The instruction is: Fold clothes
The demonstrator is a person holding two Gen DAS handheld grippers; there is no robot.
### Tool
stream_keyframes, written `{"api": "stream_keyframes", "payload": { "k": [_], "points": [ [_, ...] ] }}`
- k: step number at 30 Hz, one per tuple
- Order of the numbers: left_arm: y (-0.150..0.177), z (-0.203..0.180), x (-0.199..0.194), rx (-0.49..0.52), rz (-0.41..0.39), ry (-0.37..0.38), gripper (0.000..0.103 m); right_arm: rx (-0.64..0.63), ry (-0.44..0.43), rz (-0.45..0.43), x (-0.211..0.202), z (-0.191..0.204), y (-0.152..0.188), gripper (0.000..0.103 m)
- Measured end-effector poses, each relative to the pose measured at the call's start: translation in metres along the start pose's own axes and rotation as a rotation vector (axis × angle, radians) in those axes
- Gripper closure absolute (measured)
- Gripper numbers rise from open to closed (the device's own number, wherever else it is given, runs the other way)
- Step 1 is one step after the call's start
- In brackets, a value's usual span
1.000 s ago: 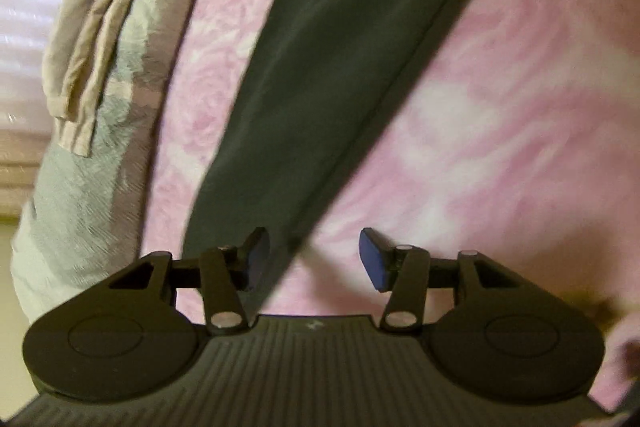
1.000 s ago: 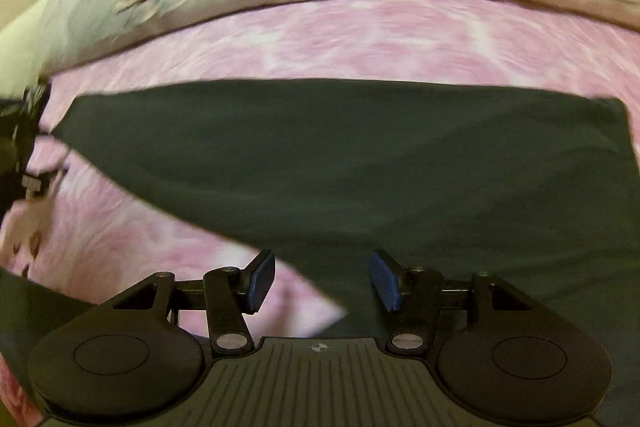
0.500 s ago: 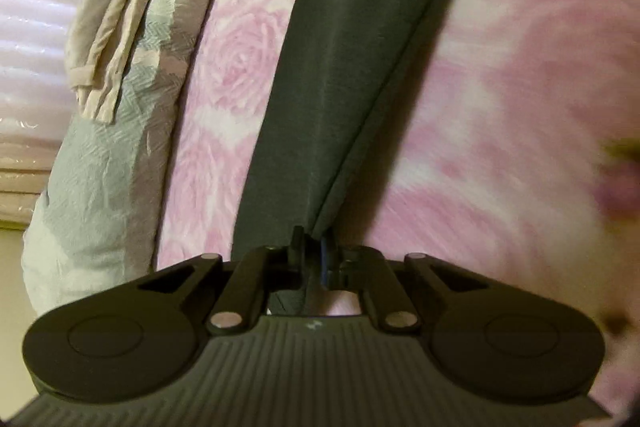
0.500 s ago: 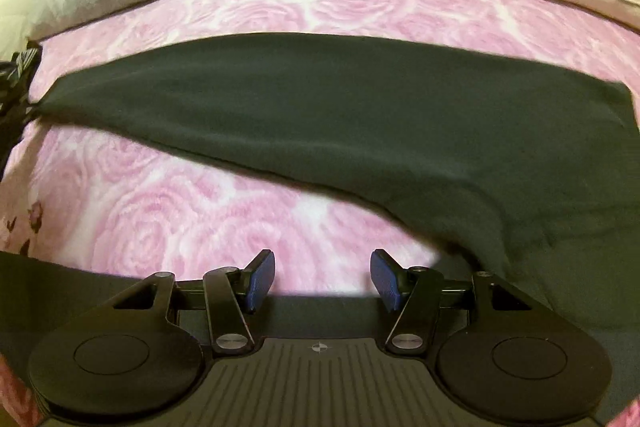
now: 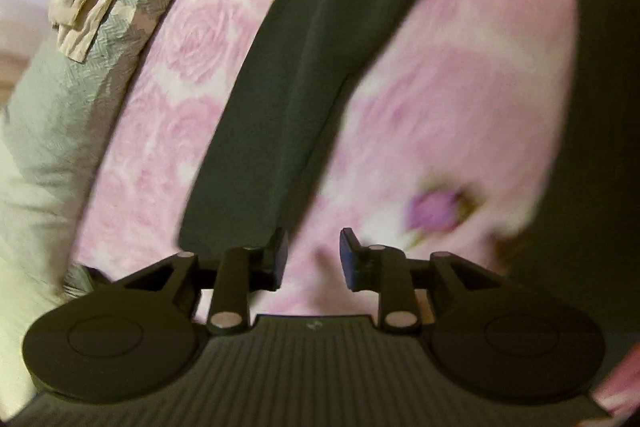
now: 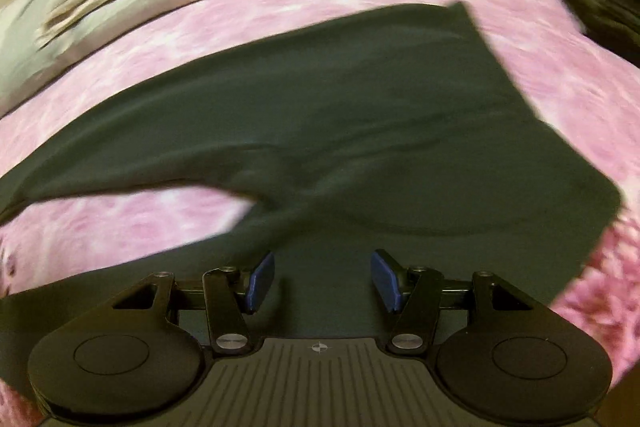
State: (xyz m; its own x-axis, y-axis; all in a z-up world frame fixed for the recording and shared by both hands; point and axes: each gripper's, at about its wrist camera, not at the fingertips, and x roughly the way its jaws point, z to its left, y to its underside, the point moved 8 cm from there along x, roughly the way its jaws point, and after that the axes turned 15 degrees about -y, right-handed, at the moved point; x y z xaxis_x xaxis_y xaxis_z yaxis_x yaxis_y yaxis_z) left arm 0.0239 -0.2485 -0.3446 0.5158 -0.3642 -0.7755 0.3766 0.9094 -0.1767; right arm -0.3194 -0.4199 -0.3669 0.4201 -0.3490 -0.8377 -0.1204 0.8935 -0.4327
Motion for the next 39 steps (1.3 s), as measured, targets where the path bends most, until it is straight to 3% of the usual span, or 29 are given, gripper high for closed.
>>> {"api": "stream_keyframes", "payload": {
  "k": [2, 5, 9, 12, 15, 16, 17, 20, 25, 26, 27, 29, 30, 34, 39],
  "points": [
    [-0.025, -0.019, -0.022, -0.073, -0.028, 0.115, 0.075, 0.036, 0.036, -0.007, -0.01, -0.028, -0.001, 0.045],
    [-0.07, -0.062, -0.051, -0.082, -0.102, 0.242, 0.071, 0.102, 0.103, -0.034, -0.024, -0.073, -0.003, 0.045],
    [-0.139, -0.12, -0.075, -0.078, -0.203, 0.365, 0.07, 0.234, 0.163, -0.095, -0.042, -0.135, -0.007, 0.045],
    [-0.182, -0.162, -0.082, -0.063, -0.232, 0.428, 0.068, 0.332, 0.205, -0.139, -0.056, -0.181, -0.01, 0.045],
    [-0.2, -0.195, -0.079, -0.006, -0.206, 0.439, 0.068, 0.411, 0.098, -0.159, -0.05, -0.205, -0.01, 0.046],
    [-0.203, -0.204, -0.077, 0.019, -0.192, 0.437, 0.071, 0.436, 0.055, -0.153, -0.046, -0.211, -0.01, 0.053],
    [-0.203, -0.211, -0.075, 0.037, -0.177, 0.431, 0.073, 0.441, 0.045, -0.148, -0.045, -0.216, -0.01, 0.09],
    [-0.191, -0.21, -0.078, 0.043, -0.132, 0.409, 0.091, 0.44, 0.036, -0.147, -0.051, -0.227, -0.01, 0.094],
    [-0.16, -0.202, -0.101, -0.01, -0.076, 0.353, 0.094, 0.409, 0.043, -0.126, -0.054, -0.223, -0.007, 0.093],
    [-0.15, -0.198, -0.104, -0.034, -0.06, 0.335, 0.093, 0.388, 0.054, -0.12, -0.053, -0.22, -0.009, 0.087],
    [-0.14, -0.194, -0.107, -0.057, -0.044, 0.318, 0.091, 0.368, 0.069, -0.114, -0.053, -0.214, -0.009, 0.066],
    [-0.12, -0.186, -0.114, -0.103, -0.012, 0.283, 0.09, 0.326, 0.098, -0.102, -0.054, -0.203, -0.011, 0.042],
    [-0.108, -0.181, -0.118, -0.124, 0.006, 0.267, 0.089, 0.284, 0.107, -0.099, -0.056, -0.192, -0.011, 0.037],
    [-0.044, -0.155, -0.119, -0.186, 0.076, 0.196, 0.073, 0.141, 0.097, -0.086, -0.06, -0.141, -0.005, 0.037],
    [0.043, -0.133, -0.099, -0.229, 0.149, 0.162, 0.072, -0.001, -0.028, -0.028, -0.025, -0.046, 0.031, 0.037]
  ]
}}
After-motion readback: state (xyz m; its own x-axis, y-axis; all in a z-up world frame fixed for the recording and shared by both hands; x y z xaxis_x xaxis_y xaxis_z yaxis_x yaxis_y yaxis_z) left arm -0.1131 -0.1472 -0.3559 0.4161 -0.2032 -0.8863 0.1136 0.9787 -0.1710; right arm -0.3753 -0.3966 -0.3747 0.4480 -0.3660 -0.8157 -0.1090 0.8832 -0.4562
